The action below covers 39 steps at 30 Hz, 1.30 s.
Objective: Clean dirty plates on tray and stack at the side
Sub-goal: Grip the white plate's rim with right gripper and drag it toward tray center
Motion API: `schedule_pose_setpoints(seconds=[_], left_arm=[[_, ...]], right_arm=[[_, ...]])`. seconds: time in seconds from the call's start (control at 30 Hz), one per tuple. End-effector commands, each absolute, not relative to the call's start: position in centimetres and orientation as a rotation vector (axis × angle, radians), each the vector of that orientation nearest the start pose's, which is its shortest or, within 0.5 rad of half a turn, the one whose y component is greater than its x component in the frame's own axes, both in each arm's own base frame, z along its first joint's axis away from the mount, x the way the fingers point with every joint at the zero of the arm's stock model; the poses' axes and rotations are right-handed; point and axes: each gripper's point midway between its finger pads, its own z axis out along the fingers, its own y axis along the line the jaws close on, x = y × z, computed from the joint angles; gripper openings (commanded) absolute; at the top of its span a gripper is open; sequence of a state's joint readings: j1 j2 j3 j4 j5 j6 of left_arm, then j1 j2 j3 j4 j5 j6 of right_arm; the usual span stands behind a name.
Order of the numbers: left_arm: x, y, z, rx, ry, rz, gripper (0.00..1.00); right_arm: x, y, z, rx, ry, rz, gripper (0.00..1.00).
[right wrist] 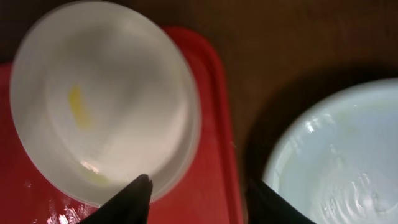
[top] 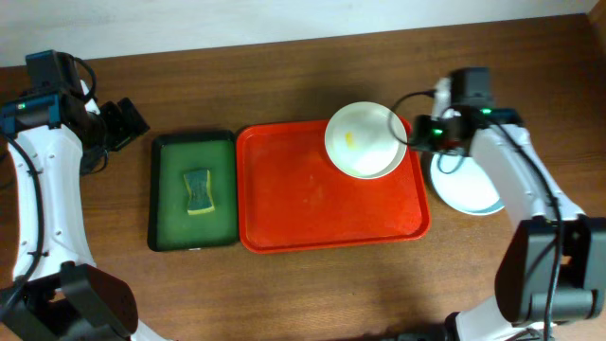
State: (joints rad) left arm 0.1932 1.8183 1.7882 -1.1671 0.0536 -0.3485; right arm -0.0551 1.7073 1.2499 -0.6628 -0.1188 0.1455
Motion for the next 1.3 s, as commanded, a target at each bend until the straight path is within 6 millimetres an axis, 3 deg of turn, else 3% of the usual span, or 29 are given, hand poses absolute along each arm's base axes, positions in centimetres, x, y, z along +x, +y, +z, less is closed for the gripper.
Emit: schedule_pose_setpoints(seconds=[0.0,0.2,0.47,0.5,0.53,0.73,0.93,1.13,1.27], left_arm=[[41.6,7.1,20.4,-0.723,2.646,-0.127,0.99],[41.6,7.1,20.4,-0.723,2.646,-0.127,0.99],[41.6,7.1,20.4,-0.723,2.646,-0.127,0.99],[41.6,7.1,20.4,-0.723,2.646,-0.127,0.99],[41.6,7.1,20.4,-0.723,2.646,-0.127,0.99],[41.6,7.1,20.4,-0.723,2.646,-0.127,0.99],[41.6,7.1,20.4,-0.724,2.646,-0.126,0.99],[41.6,7.1,20.4,-0.723,2.646,-0.127,0.99],[41.6,7.1,20.4,-0.723,2.646,-0.127,0.99]], right_arm=[[42.4,-0.1,8.7,0.150,2.661,-0.023,0.50],[44.8,-0.3,6.1,0.147,2.624,-0.083,0.49],[44.9,0.0,2.5,0.143,2.686,-0.067,0.30],[44.9,0.0,2.5,0.142,2.688,-0.065,0.12],[44.9,0.1,2.5,0.143,2.688,-0.064,0.04],[43.9,1.2,4.0,0.148,2.704,0.032,0.04],[40.4,3.8,6.9,0.194,2.776,0.258,0.04],[36.6,5.7,6.3,0.168,2.923,0.332,0.04],[36.6,6.0,6.4,0.155,2.923,0.334,0.04]])
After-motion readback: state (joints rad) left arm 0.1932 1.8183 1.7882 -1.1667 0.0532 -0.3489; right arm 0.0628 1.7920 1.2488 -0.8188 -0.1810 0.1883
